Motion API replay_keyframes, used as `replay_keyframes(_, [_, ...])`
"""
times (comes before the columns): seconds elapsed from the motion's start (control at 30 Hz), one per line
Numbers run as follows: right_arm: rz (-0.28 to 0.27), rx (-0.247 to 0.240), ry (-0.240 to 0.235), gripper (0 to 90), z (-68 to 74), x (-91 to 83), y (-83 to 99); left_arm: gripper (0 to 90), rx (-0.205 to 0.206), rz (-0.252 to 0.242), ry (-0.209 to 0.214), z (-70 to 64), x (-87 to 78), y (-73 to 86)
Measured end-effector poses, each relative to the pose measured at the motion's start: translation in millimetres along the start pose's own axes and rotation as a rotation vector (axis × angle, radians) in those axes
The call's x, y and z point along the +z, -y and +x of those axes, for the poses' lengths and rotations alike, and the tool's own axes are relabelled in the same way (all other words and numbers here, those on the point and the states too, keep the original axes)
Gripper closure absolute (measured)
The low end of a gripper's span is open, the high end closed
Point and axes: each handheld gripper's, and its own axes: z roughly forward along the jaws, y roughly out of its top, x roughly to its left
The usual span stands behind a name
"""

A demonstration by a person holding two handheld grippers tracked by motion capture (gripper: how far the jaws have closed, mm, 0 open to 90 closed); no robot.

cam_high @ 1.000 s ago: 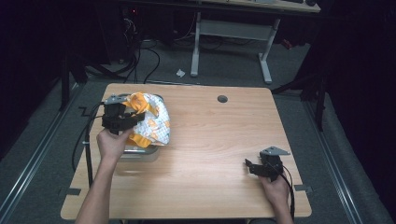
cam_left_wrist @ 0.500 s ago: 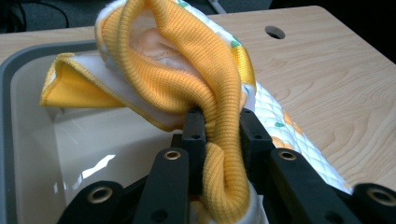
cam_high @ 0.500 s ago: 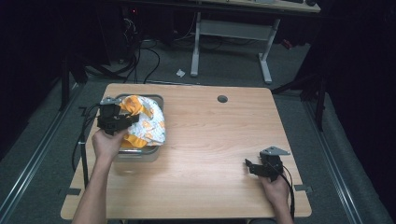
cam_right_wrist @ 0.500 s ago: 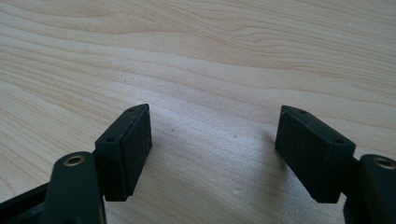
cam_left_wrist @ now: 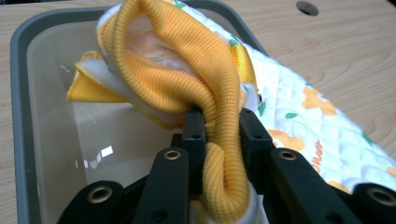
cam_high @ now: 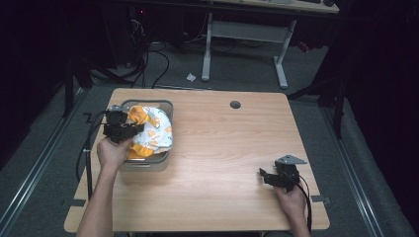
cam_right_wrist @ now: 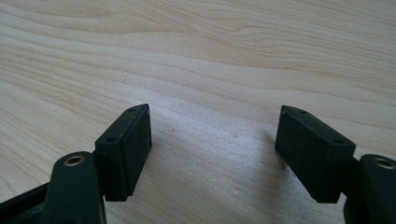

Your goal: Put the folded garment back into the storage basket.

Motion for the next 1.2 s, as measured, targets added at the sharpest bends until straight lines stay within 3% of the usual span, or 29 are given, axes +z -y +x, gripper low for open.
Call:
replay_keyframes(0.2, [0.000,0.002,0.000,27.3,0.1,0.0,0.0,75.9,0.011,0.030,-0.028,1.4,11.9,0.7])
replay_keyframes(0.47, [0.001,0.002,0.000,27.4,0.1,0.0,0.0,75.6,0.044,0.106,-0.113,1.5,33.1,3.0])
replay_keyframes(0.6, [0.001,0.002,0.000,27.3,0.1,0.0,0.0,75.3,0.062,0.111,-0.148,-1.4,34.9,2.1])
replay_keyframes(0.77, [0.000,0.001,0.000,27.3,0.0,0.0,0.0,69.1,0.036,0.130,-0.174,0.6,36.2,1.9])
replay_keyframes(0.97, [0.000,0.000,0.000,27.3,0.0,0.0,0.0,51.6,0.024,0.120,-0.237,0.6,33.5,2.4])
replay_keyframes(1.2, [0.000,0.000,0.000,27.3,0.0,0.0,0.0,46.0,0.018,0.038,-0.218,-6.7,21.5,-0.8])
